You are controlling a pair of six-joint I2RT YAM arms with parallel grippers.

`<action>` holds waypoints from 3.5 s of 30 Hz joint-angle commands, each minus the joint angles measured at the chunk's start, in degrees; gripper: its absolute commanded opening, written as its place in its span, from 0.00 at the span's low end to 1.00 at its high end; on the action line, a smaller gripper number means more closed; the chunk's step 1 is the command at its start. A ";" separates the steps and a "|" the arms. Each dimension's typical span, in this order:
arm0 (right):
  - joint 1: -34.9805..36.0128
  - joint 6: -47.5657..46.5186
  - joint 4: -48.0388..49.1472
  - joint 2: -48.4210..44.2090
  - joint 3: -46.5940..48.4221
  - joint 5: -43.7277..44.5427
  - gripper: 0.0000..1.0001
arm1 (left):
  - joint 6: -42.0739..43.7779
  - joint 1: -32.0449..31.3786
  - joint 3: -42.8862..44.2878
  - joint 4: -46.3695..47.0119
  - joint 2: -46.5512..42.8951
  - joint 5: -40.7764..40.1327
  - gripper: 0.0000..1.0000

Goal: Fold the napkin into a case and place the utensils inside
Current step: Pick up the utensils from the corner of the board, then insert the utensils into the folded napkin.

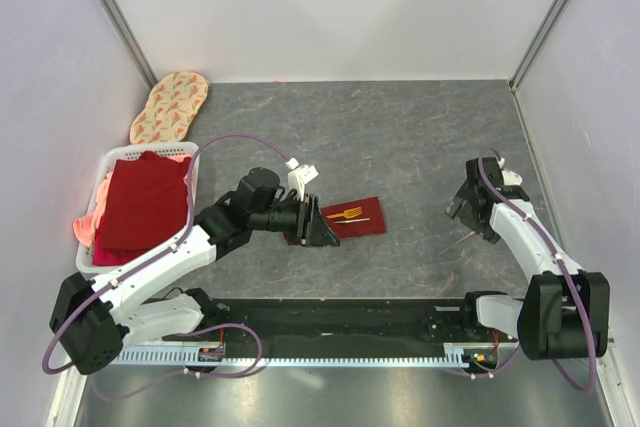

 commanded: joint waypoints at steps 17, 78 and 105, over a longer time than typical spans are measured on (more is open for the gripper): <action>-0.53 16.62 9.21 11.47 -6.79 5.66 0.51 | 6.45 -2.44 2.65 -2.61 0.18 0.26 0.44; 46.67 -75.66 -4.58 26.85 23.97 -11.29 0.00 | -3.05 27.45 -13.78 4.59 8.79 -2.29 0.11; 49.22 -75.75 2.45 33.53 26.51 -16.31 0.00 | -4.01 27.36 -17.73 6.96 8.44 -3.52 0.07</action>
